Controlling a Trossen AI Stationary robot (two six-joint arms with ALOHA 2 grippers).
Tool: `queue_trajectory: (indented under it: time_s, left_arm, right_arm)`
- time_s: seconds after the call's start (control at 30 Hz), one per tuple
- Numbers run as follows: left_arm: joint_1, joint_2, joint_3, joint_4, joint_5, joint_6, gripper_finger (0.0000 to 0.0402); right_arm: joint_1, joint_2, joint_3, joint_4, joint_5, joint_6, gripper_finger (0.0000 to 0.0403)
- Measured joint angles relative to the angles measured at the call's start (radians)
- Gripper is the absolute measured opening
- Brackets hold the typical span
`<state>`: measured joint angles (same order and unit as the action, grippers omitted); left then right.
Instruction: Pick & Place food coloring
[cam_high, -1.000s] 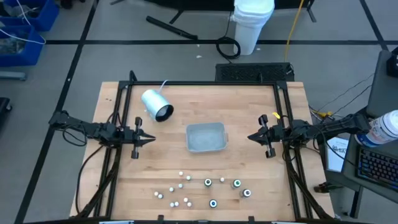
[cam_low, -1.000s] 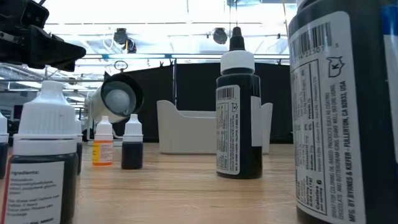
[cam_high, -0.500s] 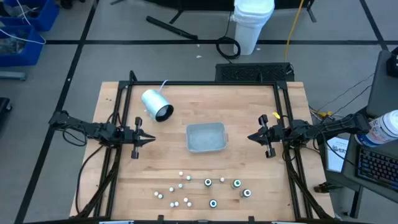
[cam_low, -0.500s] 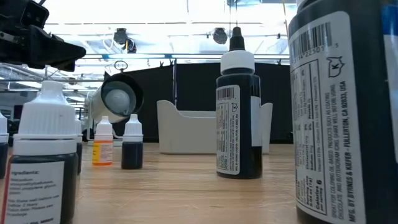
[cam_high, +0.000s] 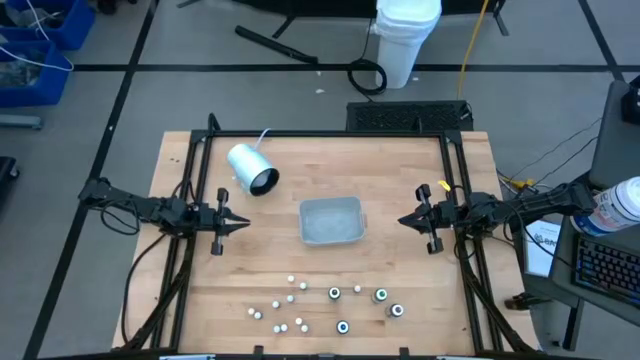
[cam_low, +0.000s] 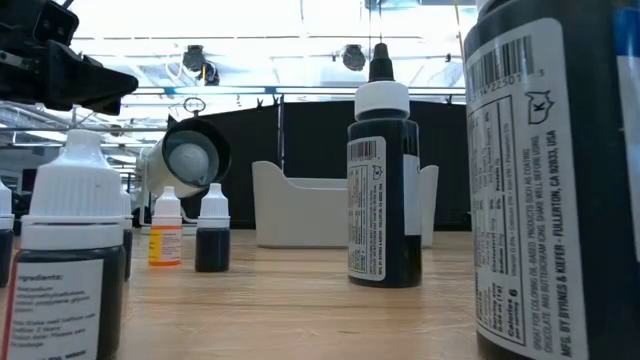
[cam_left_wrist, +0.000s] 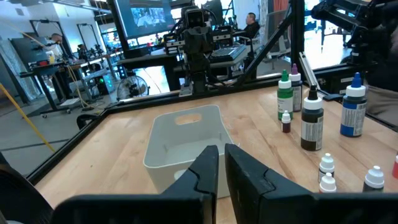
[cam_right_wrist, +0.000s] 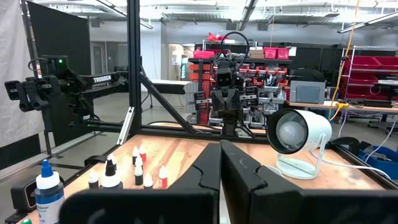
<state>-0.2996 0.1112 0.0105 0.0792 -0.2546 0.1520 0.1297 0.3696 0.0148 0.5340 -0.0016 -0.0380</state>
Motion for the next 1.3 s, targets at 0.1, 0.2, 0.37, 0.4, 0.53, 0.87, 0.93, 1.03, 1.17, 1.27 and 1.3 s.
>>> queue_trajectory:
  time_s: [0.1,0.2,0.37,0.4,0.53,0.87,0.93,1.03,1.17,1.27,1.3]
  left_arm:
    - [0.000,0.000,0.000,0.000,0.000,0.000,0.0037]
    - [0.000,0.000,0.000,0.000,0.000,0.000,0.0037]
    - [0.000,0.000,0.000,0.000,0.000,0.000,0.0037]
    - [0.000,0.000,0.000,0.000,0.000,0.000,0.0037]
    - [0.000,0.000,0.000,0.000,0.000,0.000,0.0037]
    - [0.000,0.000,0.000,0.000,0.000,0.000,0.0037]
    - [0.000,0.000,0.000,0.000,0.000,0.000,0.0037]
    - [0.000,0.000,0.000,0.000,0.000,0.000,0.0037]
    - [0.000,0.000,0.000,0.000,0.000,0.000,0.0037]
    - [0.000,0.000,0.000,0.000,0.000,0.000,0.0037]
    - [0.000,0.000,0.000,0.000,0.000,0.000,0.0037]
  right_arm:
    - [0.000,0.000,0.000,0.000,0.000,0.000,0.0000]
    - [0.000,0.000,0.000,0.000,0.000,0.000,0.0000]
    - [0.000,0.000,0.000,0.000,0.000,0.000,0.0000]
    - [0.000,0.000,0.000,0.000,0.000,0.000,0.0000]
    - [0.000,0.000,0.000,0.000,0.000,0.000,0.0000]
    - [0.000,0.000,0.000,0.000,0.000,0.000,0.0000]
    - [0.000,0.000,0.000,0.000,0.000,0.000,0.0000]
    - [0.000,0.000,0.000,0.000,0.000,0.000,0.0000]
    - [0.000,0.000,0.000,0.000,0.000,0.000,0.0000]
    - [0.000,0.000,0.000,0.000,0.000,0.000,0.0000]
    - [0.000,0.000,0.000,0.000,0.000,0.000,0.0000]
